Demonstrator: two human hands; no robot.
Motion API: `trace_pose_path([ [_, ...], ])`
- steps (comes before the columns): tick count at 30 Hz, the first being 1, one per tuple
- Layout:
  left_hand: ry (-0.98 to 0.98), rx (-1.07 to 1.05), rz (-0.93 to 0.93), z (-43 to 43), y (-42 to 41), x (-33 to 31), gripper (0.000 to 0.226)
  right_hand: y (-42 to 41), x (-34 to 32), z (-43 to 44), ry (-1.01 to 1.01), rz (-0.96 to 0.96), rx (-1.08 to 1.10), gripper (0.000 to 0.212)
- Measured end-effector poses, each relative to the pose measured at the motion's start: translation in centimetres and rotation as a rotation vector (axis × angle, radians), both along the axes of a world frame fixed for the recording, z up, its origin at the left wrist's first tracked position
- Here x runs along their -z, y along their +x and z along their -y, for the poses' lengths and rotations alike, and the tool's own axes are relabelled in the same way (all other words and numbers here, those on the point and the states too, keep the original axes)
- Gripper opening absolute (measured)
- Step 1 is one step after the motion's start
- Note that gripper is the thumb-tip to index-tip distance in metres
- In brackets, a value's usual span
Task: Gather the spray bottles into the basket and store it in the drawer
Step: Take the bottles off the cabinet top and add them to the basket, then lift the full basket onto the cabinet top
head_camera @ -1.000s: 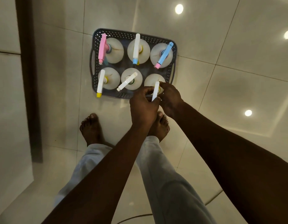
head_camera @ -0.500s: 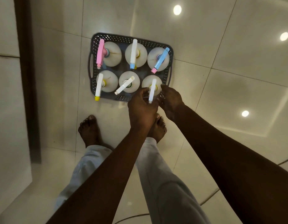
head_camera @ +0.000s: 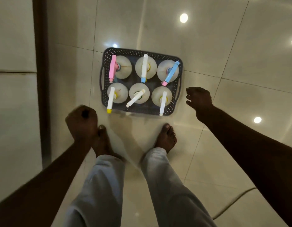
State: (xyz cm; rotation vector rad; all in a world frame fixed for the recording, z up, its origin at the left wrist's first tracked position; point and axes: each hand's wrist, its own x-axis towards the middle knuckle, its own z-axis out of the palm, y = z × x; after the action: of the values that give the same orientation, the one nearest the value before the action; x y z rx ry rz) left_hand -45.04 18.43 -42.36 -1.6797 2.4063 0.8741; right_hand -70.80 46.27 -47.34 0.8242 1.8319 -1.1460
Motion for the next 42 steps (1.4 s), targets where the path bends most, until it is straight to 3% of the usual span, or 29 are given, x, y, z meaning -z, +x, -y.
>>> trace_pose_path([
  [3, -0.006, -0.168, 0.008, 5.0, -1.8, 3.3, 0.033, -0.1, 1.0, 0.9, 0.005, -0.001, 0.012, 0.017],
  [7, 0.250, -0.316, -0.070, 8.2, -6.0, 6.6, 0.033, 0.1, 2.4, 1.6, 0.004, 0.012, 0.026, 0.027],
  [10, 0.406, -0.284, -0.101, 8.5, -8.2, 8.1, 0.034, 0.3, 3.3, 2.6, 0.057, -0.005, -0.001, 0.023],
  [14, 0.507, -0.268, -0.140, 7.3, -9.6, 8.9, 0.017, 0.5, 4.1, 3.4, 0.066, -0.041, -0.017, 0.013],
  [19, 0.488, -0.243, -0.170, 6.8, -9.7, 9.6, 0.016, 0.9, 4.2, 3.9, 0.135, -0.129, -0.104, 0.020],
  [24, 0.470, -0.209, -0.180, 7.3, -9.4, 9.3, 0.021, 1.3, 3.3, 4.1, 0.110, -0.090, -0.071, 0.026],
  [29, 0.478, -0.238, -0.194, 7.2, -8.8, 6.6, 0.021, 2.4, 0.2, 4.3, 0.102, -0.104, -0.073, 0.025],
  [34, 0.440, -0.280, -0.232, 7.6, -8.2, -0.9, 0.018, 2.8, -7.2, 5.3, 0.099, -0.170, -0.028, 0.019],
  [38, 0.429, -0.289, -0.270, 8.0, -6.9, -9.7, 0.033, 3.1, -16.3, 6.4, 0.057, -0.237, -0.005, 0.023],
  [40, 0.423, -0.311, -0.304, 8.3, -6.2, -14.6, 0.024, 2.8, -21.1, 7.2, 0.048, -0.275, -0.013, 0.019],
  [42, 0.414, -0.330, -0.333, 8.6, -5.5, -20.2, 0.028, 2.6, -26.3, 8.0, 0.022, -0.302, -0.017, 0.018],
])
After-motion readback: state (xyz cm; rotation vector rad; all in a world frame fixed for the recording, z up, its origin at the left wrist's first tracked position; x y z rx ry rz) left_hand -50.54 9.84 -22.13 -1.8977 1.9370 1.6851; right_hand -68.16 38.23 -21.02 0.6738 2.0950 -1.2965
